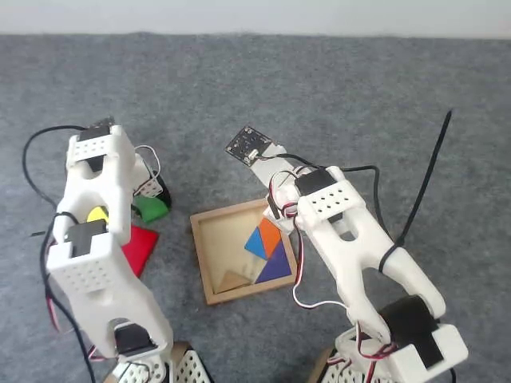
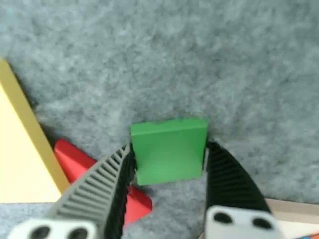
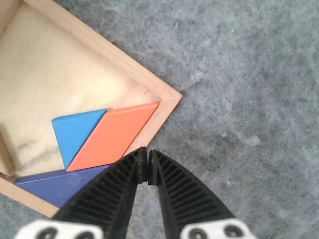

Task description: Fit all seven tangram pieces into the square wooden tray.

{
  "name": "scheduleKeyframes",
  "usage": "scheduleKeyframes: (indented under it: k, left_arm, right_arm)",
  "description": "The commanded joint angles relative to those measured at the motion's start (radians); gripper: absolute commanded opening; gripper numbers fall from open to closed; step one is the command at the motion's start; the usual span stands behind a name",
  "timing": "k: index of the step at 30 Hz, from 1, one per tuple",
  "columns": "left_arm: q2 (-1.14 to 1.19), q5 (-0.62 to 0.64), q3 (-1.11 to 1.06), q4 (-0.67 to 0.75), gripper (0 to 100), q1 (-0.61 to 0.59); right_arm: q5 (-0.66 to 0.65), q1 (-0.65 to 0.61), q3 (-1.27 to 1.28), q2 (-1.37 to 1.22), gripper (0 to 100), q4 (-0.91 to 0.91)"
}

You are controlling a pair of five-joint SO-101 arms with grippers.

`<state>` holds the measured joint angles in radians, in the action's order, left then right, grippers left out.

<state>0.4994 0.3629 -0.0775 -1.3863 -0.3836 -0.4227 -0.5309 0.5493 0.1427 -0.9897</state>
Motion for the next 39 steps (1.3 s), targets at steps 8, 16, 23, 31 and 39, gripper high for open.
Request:
scheduleKeyframes:
  k: [8, 16, 23, 31, 39]
  left_arm:
    - [-0.143, -0.005, 0.004, -0.048, 17, -0.02]
    - [-0.235, -0.028, 0.005, -0.097, 17, -0.018]
    - [-0.224, -0.032, 0.004, -0.087, 18, -0.02]
    - [0.015, -0.026, 0.035, 0.011, 18, -0.023]
    - [0.098, -0.028, 0.122, -0.038, 18, -0.021]
  right_arm:
    - [0.012, 0.016, -0.003, 0.01, 2.3, 0.015]
    - [0.012, 0.016, -0.003, 0.01, 2.3, 0.015]
    - [0.012, 0.016, -0.003, 0.013, 2.3, 0.012]
    - [0.012, 0.016, -0.003, 0.018, 2.3, 0.008]
    - [0.012, 0.016, -0.003, 0.019, 2.3, 0.008]
